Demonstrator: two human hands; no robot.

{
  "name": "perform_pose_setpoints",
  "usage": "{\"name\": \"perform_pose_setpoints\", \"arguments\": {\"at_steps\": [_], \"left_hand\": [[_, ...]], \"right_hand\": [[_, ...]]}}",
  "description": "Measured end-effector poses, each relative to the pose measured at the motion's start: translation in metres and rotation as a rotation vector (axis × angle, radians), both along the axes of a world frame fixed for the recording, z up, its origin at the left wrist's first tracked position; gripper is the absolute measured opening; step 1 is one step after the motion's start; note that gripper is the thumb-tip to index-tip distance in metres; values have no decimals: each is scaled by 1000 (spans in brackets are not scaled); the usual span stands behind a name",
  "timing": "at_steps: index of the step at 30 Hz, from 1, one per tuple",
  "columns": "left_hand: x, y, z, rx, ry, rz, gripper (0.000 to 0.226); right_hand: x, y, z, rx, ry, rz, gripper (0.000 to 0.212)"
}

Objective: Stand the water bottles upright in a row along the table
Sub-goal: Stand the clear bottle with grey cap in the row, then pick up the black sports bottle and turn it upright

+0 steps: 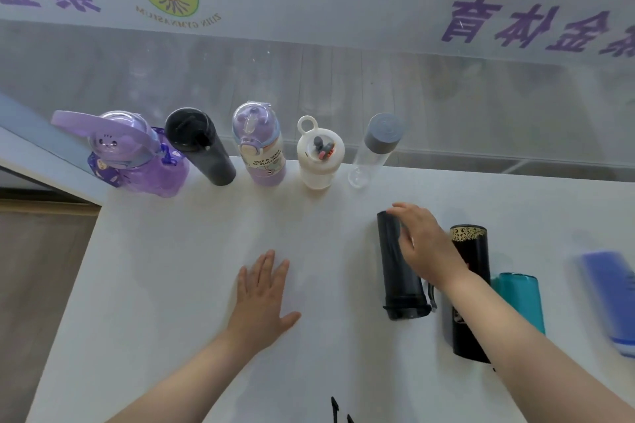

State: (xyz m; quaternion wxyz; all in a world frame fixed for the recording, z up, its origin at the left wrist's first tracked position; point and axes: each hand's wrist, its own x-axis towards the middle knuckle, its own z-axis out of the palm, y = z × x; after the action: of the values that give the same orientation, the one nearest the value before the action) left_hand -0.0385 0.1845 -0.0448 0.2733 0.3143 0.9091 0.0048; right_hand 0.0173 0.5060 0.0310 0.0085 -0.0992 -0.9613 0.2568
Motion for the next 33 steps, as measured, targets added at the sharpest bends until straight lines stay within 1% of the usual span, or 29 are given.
{"name": "perform_pose_setpoints", "arguments": {"at_steps": [2, 4, 7, 11, 15, 18, 20, 21, 23, 26, 28, 30, 33], "left_hand": [[6, 5, -1, 18, 9, 1, 93], [14, 10, -1, 35, 15, 23, 92], [31, 24, 5, 3, 2, 28, 94], [52, 49, 15, -79, -39, 126, 102], [74, 76, 17, -88, -75, 190, 104], [89, 90, 20, -49, -84, 216, 101], [99, 95, 21, 4, -96, 233, 98], [103, 97, 23, 57, -104, 240, 96], [110, 103, 29, 224, -130, 258, 94], [119, 114, 45, 511, -201, 336, 95], [125, 123, 55, 662, -267, 417, 96], [128, 131, 64, 774, -288, 485, 95], [129, 143, 75, 861, -227, 501, 89]], "right_hand": [[19, 0, -5, 77, -38, 162, 57], [36, 1, -9, 172, -127, 303, 72], [54, 8, -7, 282, -221, 425, 85], [63, 17, 3, 347, -371, 497, 89], [72, 22, -3, 478, -380, 566, 93], [75, 21, -6, 550, -359, 607, 89], [74, 20, -9, 555, -361, 608, 86], [74, 19, -9, 536, -357, 597, 86], [75, 16, -5, 443, -346, 538, 89], [81, 15, 9, 220, -335, 418, 92], [85, 17, 17, 86, -322, 368, 95], [89, 21, 23, -53, -308, 336, 98], [96, 28, 28, -289, -331, 217, 98]]}}
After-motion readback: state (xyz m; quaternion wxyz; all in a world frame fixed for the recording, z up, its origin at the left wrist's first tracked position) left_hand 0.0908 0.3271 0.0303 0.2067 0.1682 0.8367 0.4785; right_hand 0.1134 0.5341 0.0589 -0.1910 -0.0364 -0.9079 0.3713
